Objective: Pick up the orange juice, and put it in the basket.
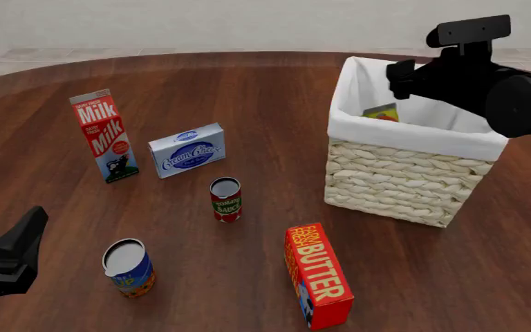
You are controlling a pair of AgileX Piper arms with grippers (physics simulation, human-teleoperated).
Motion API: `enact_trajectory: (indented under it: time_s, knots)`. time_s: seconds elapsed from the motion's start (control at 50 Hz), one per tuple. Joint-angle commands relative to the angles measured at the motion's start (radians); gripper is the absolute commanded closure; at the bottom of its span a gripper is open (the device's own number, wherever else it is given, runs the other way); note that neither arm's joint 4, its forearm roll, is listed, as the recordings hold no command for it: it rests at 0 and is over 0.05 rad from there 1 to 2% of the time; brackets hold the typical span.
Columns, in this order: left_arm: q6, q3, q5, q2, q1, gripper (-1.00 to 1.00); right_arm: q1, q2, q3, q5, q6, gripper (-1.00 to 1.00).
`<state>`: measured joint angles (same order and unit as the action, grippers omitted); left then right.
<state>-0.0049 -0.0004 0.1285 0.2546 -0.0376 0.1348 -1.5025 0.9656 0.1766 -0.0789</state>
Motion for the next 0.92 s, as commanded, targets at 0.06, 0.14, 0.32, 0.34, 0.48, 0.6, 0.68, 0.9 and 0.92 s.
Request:
enact_trajectory:
  time_s: [0.06,0.14,0.32,0.34,0.48,0.6,0.68,0.9,0.92]
  knots:
    - [0.000,0.000,0.000,0.000,0.000,-1.00,-0.007,0.015,0.000,0.000,-0.003,-1.00]
    - [0.000,0.000,0.000,0.000,0.000,-1.00,-0.006,0.027,0.002,-0.008,-0.004,-1.00]
    - [0.001,0.000,-0.002,-0.002,-0.001,-1.00,0.001,0.099,-0.009,-0.031,-0.021,-1.00]
    - [0.002,0.000,0.004,0.005,-0.001,-1.00,0.006,0.132,-0.012,-0.047,-0.023,-1.00]
    - [0.001,0.000,-0.014,-0.013,-0.002,-1.00,0.024,0.230,-0.024,-0.094,-0.037,-1.00]
    - [0.001,0.000,0.003,0.004,-0.002,-1.00,0.037,0.312,-0.066,-0.107,-0.045,-1.00]
    - [0.001,0.000,-0.002,-0.001,-0.002,-1.00,0.045,0.372,-0.110,-0.108,-0.055,-1.00]
    - [0.003,0.000,0.005,0.008,-0.004,-1.00,0.052,0.569,-0.227,-0.136,-0.038,-1.00]
    - [0.005,0.000,-0.005,-0.001,-0.006,-1.00,0.043,0.602,-0.239,-0.140,-0.021,-1.00]
